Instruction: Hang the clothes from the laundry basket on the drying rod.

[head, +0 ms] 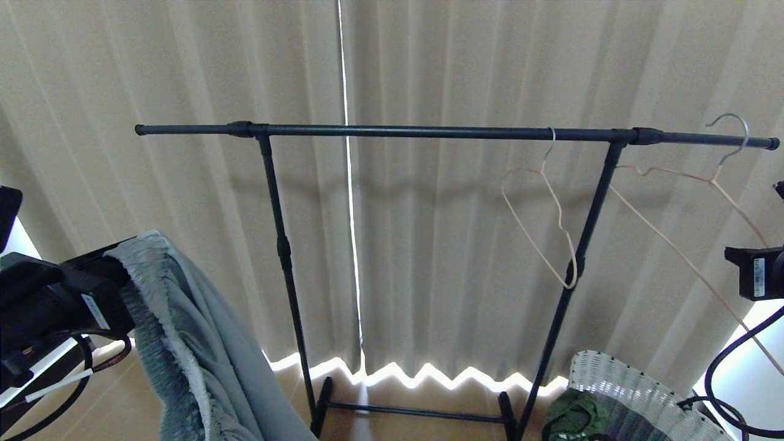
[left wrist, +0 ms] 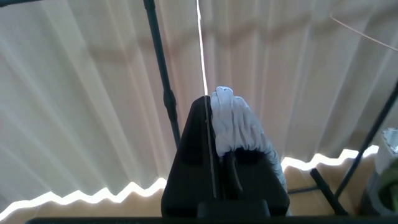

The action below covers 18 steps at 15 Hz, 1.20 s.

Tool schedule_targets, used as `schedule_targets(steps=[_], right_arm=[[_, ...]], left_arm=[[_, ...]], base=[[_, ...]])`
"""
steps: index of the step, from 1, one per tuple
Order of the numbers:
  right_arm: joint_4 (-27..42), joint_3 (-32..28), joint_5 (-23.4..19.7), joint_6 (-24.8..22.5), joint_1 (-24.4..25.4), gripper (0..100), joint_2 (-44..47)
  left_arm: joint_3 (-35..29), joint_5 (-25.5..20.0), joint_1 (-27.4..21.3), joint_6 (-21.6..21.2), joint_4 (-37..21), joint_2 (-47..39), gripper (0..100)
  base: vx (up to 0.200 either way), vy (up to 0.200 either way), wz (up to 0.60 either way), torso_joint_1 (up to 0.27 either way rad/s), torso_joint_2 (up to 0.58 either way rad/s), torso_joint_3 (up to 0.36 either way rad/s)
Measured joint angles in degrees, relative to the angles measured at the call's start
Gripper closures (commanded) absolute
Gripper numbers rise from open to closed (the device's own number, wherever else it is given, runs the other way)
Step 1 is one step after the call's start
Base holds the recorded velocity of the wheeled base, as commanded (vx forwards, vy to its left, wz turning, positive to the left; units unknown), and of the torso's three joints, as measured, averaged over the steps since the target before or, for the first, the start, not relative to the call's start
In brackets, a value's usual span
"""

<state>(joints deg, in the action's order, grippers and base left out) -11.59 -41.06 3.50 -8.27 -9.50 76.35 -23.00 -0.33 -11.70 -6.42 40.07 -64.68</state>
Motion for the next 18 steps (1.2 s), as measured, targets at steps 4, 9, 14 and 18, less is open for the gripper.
schedule_targets(steps=[4,9,14,18], right_arm=[[-0.06,0.55,0.02,0.01,0.0,100,-0.26],[-0.17,1.69,0.05,0.12,0.0,100,-0.72],[-0.23,3.79,-0.44,0.26,0.0,100,-2.62],[-2.01,4.64,-2.57,0.55,0.77,100,-4.28]], left_arm=[[0.0,-0.02,0.0,0.0,0.0,0.0,100],[0.32,-0.02,-0.06,0.07,0.09,0.09,100],[0.44,0.0,-0.09,0.09,-0.04,0.0,100],[0.44,0.0,-0.09,0.05,0.0,-0.39,100]], base=[[-0.2,0.0,0.0,-0.001,0.0,0.001],[-0.04,0.0,0.0,0.001,0.0,0.0],[0.0,0.0,0.0,0.0,0.0,0.0],[0.0,0.0,0.0,0.0,0.0,0.0]])
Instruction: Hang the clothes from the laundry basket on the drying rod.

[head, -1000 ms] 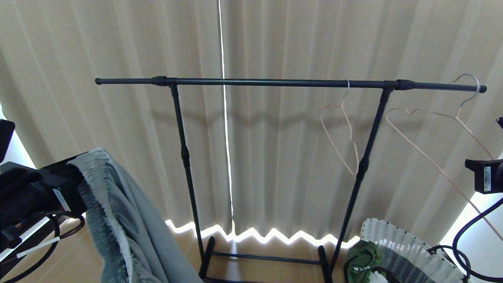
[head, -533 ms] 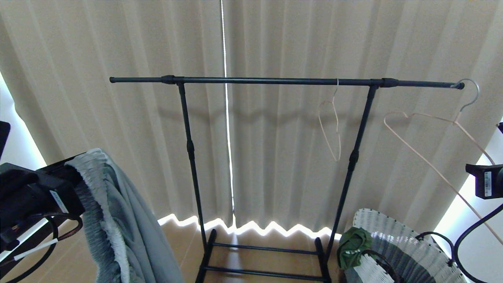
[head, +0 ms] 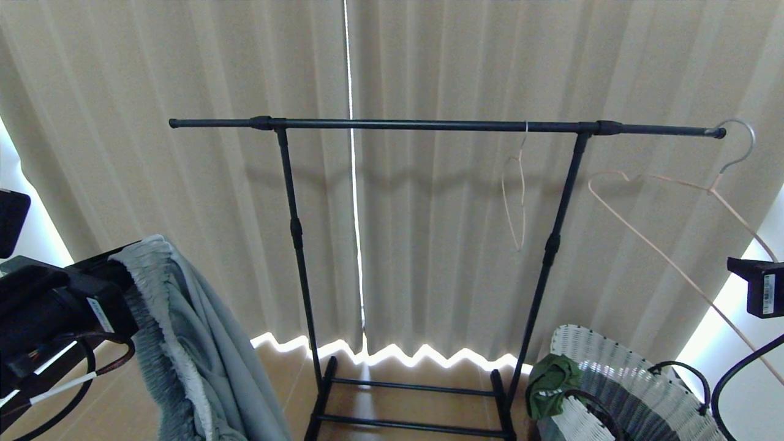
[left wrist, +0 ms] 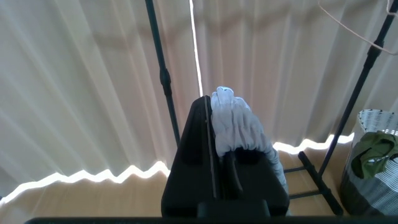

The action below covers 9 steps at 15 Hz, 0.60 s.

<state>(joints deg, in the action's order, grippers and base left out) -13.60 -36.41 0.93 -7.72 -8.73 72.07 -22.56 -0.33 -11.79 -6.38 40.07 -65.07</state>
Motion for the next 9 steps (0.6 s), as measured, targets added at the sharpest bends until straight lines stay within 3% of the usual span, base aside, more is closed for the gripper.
schedule_targets(steps=[4,9], right_arm=[[-1.3,0.12,-5.33,0.52,1.76,100,-2.36],[-1.58,-0.22,-10.78,5.21,10.24,100,-5.56]], left_arm=[[0.07,0.0,0.0,0.04,-0.02,0.05,100],[0.07,0.0,0.0,0.04,-0.02,-0.09,100]], base=[[0.0,0.0,0.0,0.0,0.0,0.0],[0.0,0.0,0.0,0.0,0.0,0.0]])
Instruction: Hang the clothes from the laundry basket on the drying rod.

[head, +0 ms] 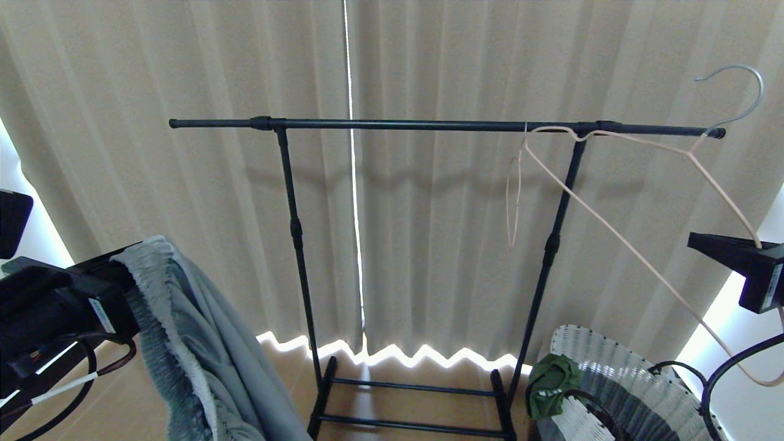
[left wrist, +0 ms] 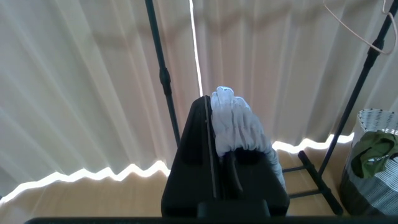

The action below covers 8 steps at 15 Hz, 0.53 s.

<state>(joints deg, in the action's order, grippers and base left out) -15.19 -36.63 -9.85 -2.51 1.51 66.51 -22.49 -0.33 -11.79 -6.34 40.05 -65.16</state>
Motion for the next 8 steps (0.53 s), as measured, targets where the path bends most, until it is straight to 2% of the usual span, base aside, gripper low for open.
schedule_targets(steps=[4,8], right_arm=[[0.52,4.47,0.0,-1.94,6.42,100,-0.63],[0.44,7.73,0.13,-3.61,8.02,100,-0.72]], left_arm=[[0.26,-0.02,-0.02,0.05,-0.01,0.06,100],[0.34,0.0,-0.09,0.18,0.02,0.02,100]], base=[[0.0,0.0,0.0,0.0,0.0,0.0],[0.0,0.0,0.0,0.0,0.0,0.0]])
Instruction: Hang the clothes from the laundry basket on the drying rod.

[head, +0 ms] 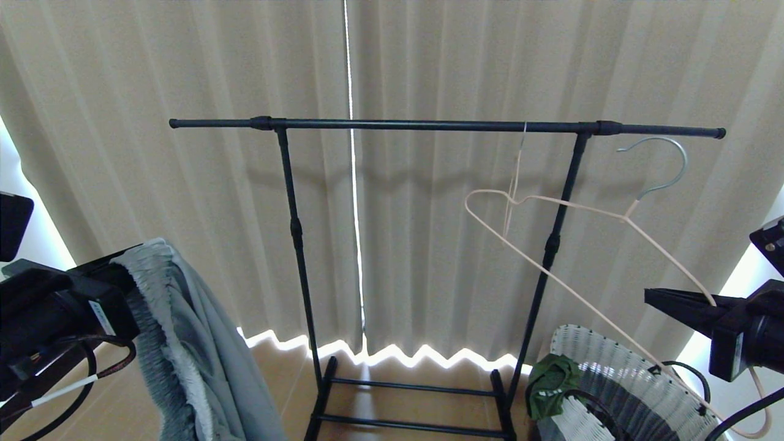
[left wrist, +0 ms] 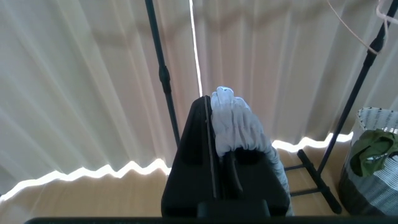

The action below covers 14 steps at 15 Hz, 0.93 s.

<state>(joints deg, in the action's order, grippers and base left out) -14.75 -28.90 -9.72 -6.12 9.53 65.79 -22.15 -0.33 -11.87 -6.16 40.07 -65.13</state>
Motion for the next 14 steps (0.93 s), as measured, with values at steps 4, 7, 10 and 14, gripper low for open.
schedule_targets(steps=[4,7,10,14], right_arm=[[-0.22,0.85,-0.07,0.0,0.11,100,0.16],[-0.16,1.1,-0.13,-0.01,0.16,100,0.3],[-0.3,1.73,-0.24,-0.01,0.16,100,0.41],[0.37,2.06,-0.33,0.05,0.33,100,1.07]], left_arm=[[-0.15,-0.02,0.09,0.02,-0.04,0.01,100],[-0.06,-0.02,0.06,0.0,-0.22,-0.02,100],[0.02,0.0,0.0,-0.07,0.13,0.06,100],[1.01,-0.02,-0.91,-0.02,-0.06,0.01,100]], base=[[0.0,0.15,0.0,-0.002,0.0,0.001],[0.0,0.2,0.0,0.01,0.01,-0.004],[0.0,0.0,0.0,0.0,0.0,0.0],[0.0,0.0,0.0,0.0,0.0,0.0]])
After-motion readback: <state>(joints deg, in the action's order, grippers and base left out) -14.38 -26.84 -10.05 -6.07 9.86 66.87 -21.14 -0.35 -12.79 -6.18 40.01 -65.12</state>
